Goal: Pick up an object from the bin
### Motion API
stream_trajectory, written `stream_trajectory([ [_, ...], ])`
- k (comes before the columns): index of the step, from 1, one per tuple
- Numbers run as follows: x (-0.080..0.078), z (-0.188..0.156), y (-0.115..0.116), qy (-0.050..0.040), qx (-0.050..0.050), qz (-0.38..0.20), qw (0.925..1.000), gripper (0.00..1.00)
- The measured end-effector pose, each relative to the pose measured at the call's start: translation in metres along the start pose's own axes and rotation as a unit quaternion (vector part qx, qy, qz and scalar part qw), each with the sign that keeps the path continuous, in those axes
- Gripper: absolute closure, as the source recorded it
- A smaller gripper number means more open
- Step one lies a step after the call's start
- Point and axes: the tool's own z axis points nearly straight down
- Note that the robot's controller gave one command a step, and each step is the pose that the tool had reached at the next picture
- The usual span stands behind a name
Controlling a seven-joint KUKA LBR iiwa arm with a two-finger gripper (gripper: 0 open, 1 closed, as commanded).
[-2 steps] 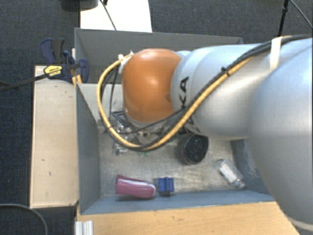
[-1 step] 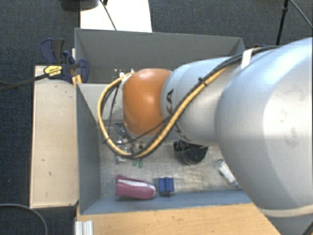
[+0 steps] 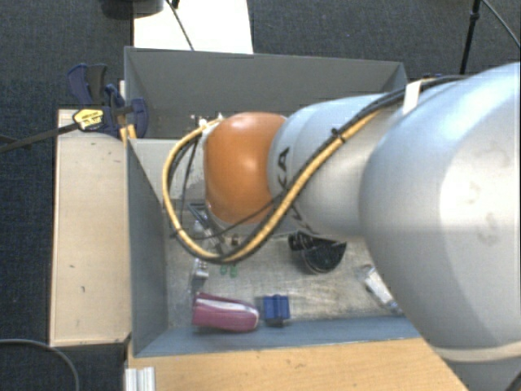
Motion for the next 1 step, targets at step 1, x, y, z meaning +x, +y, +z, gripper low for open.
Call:
stream_trajectory([
  [1, 0.0334, 0.0286, -0.0131, 0.0009, 0.001, -0.061, 0.9981, 0.00],
])
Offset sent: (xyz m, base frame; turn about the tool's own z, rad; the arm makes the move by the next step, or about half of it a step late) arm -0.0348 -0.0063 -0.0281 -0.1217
